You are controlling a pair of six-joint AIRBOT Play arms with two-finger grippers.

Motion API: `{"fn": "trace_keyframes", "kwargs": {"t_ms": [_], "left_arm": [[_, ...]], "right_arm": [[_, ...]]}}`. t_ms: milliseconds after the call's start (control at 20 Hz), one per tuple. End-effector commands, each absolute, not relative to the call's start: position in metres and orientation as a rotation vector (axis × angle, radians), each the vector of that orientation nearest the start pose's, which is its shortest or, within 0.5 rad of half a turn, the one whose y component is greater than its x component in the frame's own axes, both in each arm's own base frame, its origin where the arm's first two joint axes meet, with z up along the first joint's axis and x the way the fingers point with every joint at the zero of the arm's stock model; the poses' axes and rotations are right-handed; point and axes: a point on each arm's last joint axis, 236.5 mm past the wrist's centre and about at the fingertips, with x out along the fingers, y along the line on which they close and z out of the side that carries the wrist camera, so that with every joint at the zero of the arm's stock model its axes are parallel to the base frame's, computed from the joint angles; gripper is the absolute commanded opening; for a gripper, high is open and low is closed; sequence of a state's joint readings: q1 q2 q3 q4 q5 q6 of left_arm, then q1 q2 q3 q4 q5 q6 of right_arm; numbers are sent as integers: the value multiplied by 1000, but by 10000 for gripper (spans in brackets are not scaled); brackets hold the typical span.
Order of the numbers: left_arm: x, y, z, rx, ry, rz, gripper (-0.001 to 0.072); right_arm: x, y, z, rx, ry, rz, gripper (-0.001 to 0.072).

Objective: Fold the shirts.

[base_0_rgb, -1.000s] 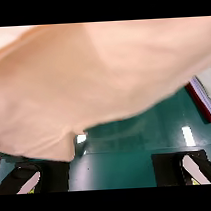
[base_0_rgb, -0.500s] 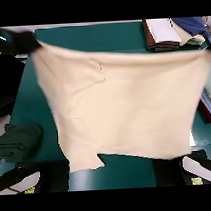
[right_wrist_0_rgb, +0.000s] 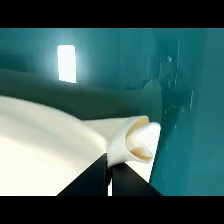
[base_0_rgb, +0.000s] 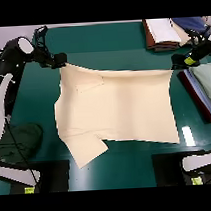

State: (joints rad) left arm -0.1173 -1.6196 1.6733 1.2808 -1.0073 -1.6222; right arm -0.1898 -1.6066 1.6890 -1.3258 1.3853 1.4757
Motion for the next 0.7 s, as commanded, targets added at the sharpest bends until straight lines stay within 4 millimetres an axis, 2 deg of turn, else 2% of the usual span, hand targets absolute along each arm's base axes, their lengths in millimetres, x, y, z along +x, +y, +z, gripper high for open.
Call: {"fn": "trace_keyframes", "kwargs": {"t_ms": [0, 150, 300, 500, 650], "left_arm": [[523, -98, 53, -240, 1067, -224, 25], [485, -91, 33, -133, 1229, -301, 25], [468, -100, 12, -158, 1295, -344, 26], [443, -106, -24, -207, 1392, -349, 26], [426, -105, -44, -217, 1453, -343, 26]], "right_arm": [[481, -33, 53, 219, 1234, 77, 16], [461, -30, 60, 188, 1288, 105, 16], [448, -17, 54, 171, 1346, 139, 16], [419, -5, 13, 190, 1447, 147, 16], [408, -7, -10, 254, 1414, 78, 18]]}}
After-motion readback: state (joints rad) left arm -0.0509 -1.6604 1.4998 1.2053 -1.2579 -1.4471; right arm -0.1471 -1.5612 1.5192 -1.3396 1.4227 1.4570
